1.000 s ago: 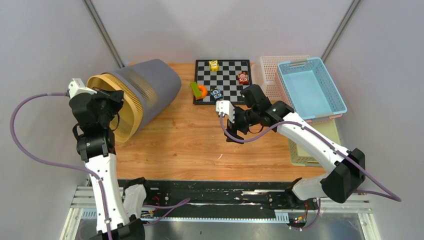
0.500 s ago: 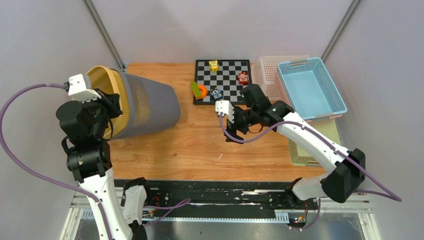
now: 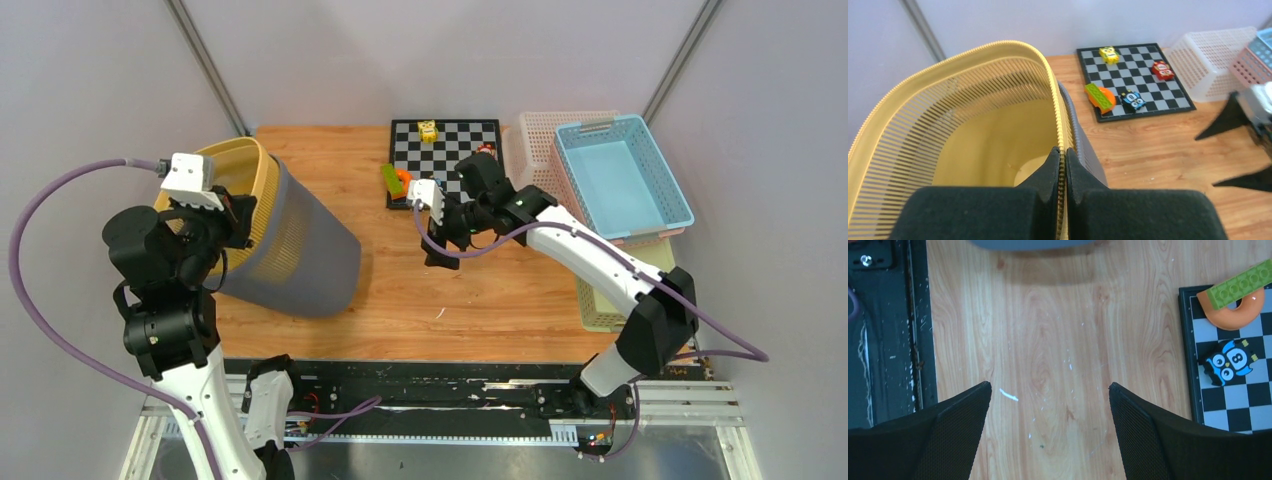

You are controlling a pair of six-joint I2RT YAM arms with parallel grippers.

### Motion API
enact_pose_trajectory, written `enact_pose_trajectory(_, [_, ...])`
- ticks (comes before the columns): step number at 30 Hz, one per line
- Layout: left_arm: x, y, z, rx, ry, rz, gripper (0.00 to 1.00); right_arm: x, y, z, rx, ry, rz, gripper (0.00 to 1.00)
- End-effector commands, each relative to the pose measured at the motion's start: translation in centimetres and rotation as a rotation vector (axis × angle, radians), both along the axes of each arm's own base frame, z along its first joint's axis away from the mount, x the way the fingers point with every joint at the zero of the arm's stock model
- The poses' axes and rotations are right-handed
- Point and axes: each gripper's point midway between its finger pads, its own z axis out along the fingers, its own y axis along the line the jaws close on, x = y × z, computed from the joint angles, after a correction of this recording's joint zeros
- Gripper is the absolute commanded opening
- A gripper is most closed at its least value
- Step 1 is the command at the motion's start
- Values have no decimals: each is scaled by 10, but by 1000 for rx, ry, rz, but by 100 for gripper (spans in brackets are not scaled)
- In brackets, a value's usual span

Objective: Turn the large container upside down
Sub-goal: Adjust the multiple containers at the center of the board.

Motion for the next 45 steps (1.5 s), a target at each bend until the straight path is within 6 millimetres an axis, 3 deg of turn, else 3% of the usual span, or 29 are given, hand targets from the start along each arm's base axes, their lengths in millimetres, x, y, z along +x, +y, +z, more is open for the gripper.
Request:
enact_pose_trajectory(1, [-18, -30, 63, 142, -263, -163, 0, 6, 32, 17, 89, 59, -11, 89])
enact_pose_trajectory(5, [-28, -39, 84, 168, -339, -197, 0, 6, 48, 17, 106, 116, -3, 89])
enact_pose_trajectory(8, [-33, -50, 88, 166, -357, -254, 0, 3, 55, 16, 106, 113, 21, 89])
enact_pose_trajectory(15, [-47, -74, 57, 205, -334, -417, 0, -13, 53, 44, 117, 2, 142, 89])
enact_pose_trajectory(18, [-56, -84, 42, 216, -309, -484, 0, -26, 51, 45, 124, 9, 181, 90])
enact_pose_trajectory(19, [-60, -88, 38, 224, -301, -512, 5, -31, 51, 43, 123, 16, 192, 90])
enact_pose_trajectory(21, [-72, -99, 30, 258, -297, -591, 44, -40, 54, 36, 107, 27, 209, 90])
enact_pose_trajectory(22, [-80, -104, 26, 274, -300, -634, 59, -43, 55, 32, 98, 29, 214, 90])
enact_pose_trajectory(25, [-98, -119, 20, 277, -306, -738, 88, -46, 58, 27, 85, 36, 212, 90])
enact_pose_trajectory(27, [-109, -128, 15, 266, -307, -813, 100, -43, 56, 27, 76, 24, 193, 90])
enact_pose_trajectory(35, [-152, -154, -3, 188, -304, -1072, 100, -38, 18, 29, 24, -70, 148, 93])
enact_pose_trajectory(45, [-153, -154, -19, 146, -271, -1082, 100, -38, -21, 7, -30, -61, 82, 94])
